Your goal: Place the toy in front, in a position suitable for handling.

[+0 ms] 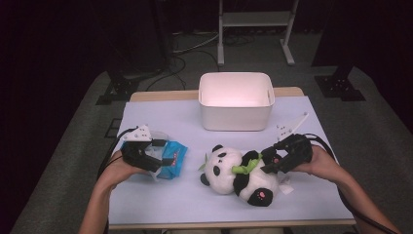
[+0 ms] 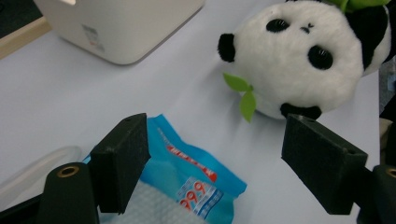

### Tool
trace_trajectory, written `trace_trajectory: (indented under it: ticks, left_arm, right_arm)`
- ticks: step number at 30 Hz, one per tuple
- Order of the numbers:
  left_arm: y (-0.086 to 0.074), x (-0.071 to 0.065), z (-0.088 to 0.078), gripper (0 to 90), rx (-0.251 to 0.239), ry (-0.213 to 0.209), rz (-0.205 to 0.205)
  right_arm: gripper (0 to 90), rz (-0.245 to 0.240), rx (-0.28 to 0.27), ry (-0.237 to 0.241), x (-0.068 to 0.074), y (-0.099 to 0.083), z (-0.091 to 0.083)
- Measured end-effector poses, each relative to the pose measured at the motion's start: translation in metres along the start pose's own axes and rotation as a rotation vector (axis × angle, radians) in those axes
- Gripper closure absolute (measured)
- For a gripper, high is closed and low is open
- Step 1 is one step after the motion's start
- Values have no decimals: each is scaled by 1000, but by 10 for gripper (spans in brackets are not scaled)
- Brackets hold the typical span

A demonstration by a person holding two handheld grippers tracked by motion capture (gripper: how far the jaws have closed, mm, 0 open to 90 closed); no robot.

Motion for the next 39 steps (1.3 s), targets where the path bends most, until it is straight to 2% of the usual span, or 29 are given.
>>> trace_trajectory:
  ticks: [3, 5, 6, 17, 21, 25, 28, 31, 32, 34, 39]
  left_arm:
    - [-3, 2, -2, 247, 13, -6, 6]
    - [-7, 4, -3, 253, 44, -7, 21]
    - [-11, 6, -4, 284, 69, -8, 10]
    - [-28, 17, -1, 383, 123, -4, -14]
    - [-32, 19, 5, 428, 146, 16, -22]
    - [-33, 21, 9, 500, 162, 38, -10]
    - [-34, 22, 13, 557, 189, 70, 1]
    - [-34, 23, 14, 594, 189, 86, 4]
    - [-34, 24, 14, 662, 189, 93, 5]
    - [-34, 25, 14, 706, 191, 104, 5]
    - [-33, 27, 12, 762, 196, 109, 16]
  right_arm:
    - [352, 0, 1, -2, 0, -1, 0]
    - [351, -1, 4, -3, 0, -2, 0]
    - [351, 0, 3, -4, 0, -3, 0]
    - [343, 6, -8, -9, -1, -7, 2]
    - [341, 12, -16, -10, -1, -8, 2]
    - [340, 10, -24, -10, -2, -10, 3]
    - [339, 20, -33, -9, -1, -11, 3]
    - [338, 16, -38, -11, -2, -12, 4]
    - [337, 18, -41, -11, -2, -13, 4]
    - [336, 20, -42, -12, -2, -13, 4]
    - [337, 19, -48, -12, -3, -14, 4]
Point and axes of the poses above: each handheld gripper's, and its own axes: z roughly forward along the jaws, y roughly out of its top, x roughly to its left, the point moved 2 cm from there along z, roughly forward along the jaws, and after that the axes turned 11 degrees about x, right-handed, at the moved point
